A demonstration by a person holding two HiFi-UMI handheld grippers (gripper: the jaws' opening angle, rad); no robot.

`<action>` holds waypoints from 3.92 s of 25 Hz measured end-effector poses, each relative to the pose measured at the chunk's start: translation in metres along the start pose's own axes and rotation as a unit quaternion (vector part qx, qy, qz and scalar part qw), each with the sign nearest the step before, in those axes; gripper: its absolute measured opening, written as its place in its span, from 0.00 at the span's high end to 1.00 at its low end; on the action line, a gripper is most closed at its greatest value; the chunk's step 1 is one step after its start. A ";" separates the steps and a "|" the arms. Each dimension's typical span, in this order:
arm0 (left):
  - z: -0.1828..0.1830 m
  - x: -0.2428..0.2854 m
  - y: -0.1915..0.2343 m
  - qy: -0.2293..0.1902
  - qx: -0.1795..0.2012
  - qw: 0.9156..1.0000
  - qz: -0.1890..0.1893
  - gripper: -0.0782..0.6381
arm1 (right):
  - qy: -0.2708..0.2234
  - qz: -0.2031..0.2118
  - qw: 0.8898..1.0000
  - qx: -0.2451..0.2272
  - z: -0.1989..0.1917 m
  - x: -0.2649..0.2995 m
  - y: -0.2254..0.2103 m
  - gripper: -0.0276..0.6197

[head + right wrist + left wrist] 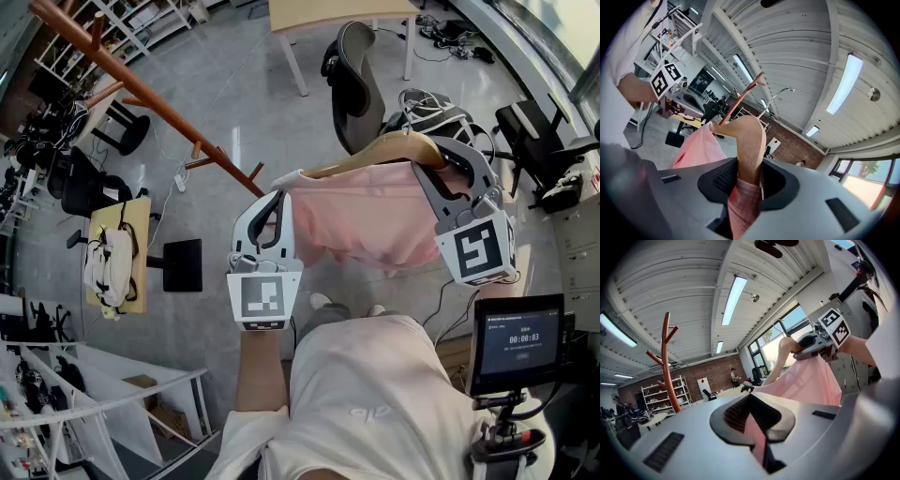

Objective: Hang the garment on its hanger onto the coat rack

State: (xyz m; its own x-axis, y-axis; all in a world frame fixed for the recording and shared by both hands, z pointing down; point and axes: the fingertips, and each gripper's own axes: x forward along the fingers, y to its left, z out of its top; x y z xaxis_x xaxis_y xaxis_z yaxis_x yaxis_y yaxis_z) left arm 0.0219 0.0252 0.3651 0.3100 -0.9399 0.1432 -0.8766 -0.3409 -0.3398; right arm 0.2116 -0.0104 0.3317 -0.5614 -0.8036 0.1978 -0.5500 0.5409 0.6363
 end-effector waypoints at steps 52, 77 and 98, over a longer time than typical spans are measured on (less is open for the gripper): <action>0.018 0.025 0.286 0.142 0.115 0.983 -0.035 0.78 | -0.286 0.278 0.915 -0.057 0.238 0.326 -0.024 0.76; 0.120 0.035 0.287 0.208 0.062 0.975 0.046 0.77 | -0.483 0.488 0.719 -0.111 0.348 0.387 -0.069 0.76; 0.166 0.049 0.287 0.134 0.029 0.988 0.065 0.77 | -0.559 0.627 0.529 -0.120 0.412 0.420 -0.037 0.76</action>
State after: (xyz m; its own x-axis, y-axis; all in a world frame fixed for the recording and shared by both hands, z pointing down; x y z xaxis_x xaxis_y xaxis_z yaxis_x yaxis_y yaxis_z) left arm -0.1534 -0.1219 0.1204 0.0803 -0.9395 0.3331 -0.8780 -0.2248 -0.4226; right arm -0.2585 -0.2649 0.0842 -0.4811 0.8712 0.0976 0.7070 0.3197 0.6308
